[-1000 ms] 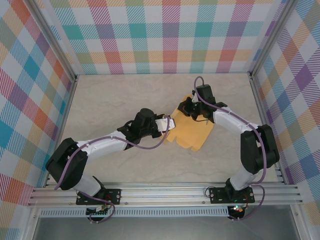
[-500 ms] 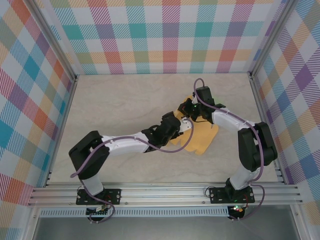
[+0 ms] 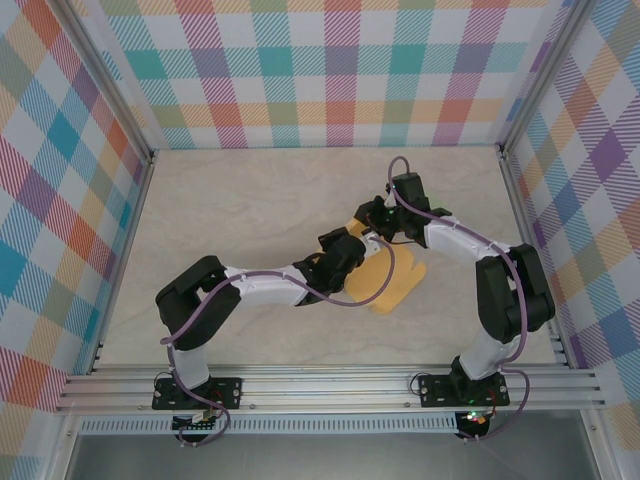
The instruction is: Fold the paper box
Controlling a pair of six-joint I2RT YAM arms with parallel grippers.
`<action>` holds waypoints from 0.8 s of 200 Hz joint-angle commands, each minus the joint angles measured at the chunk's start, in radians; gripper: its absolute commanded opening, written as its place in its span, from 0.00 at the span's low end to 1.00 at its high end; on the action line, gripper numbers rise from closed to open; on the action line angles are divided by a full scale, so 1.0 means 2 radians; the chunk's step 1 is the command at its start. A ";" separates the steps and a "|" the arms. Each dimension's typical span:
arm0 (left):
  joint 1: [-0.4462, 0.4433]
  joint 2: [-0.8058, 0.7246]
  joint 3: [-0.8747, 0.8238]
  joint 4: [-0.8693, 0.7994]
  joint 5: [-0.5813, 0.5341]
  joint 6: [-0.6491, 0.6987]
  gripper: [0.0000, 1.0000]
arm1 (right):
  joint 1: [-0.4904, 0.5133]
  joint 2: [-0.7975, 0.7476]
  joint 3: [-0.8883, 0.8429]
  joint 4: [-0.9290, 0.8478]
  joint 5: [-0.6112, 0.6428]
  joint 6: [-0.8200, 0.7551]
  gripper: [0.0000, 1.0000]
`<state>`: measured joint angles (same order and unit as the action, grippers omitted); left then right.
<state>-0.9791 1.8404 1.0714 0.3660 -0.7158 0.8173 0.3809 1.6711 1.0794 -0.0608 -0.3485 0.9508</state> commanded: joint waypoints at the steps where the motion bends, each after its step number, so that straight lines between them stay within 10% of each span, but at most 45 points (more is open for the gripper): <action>1: 0.007 0.005 -0.009 0.057 -0.002 0.054 0.00 | -0.003 -0.034 -0.012 -0.012 -0.013 -0.018 0.34; 60: 0.046 -0.061 -0.090 0.094 0.143 0.131 0.00 | -0.051 -0.195 -0.074 -0.104 0.032 -0.085 0.58; 160: 0.053 -0.104 -0.119 0.140 0.190 0.174 0.00 | -0.078 -0.290 -0.249 -0.015 0.066 -0.170 0.46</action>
<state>-0.8753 1.6772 0.8623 0.5648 -0.3656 1.1545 0.2283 1.0683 0.6277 -0.2325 -0.2306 0.6922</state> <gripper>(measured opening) 0.054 0.461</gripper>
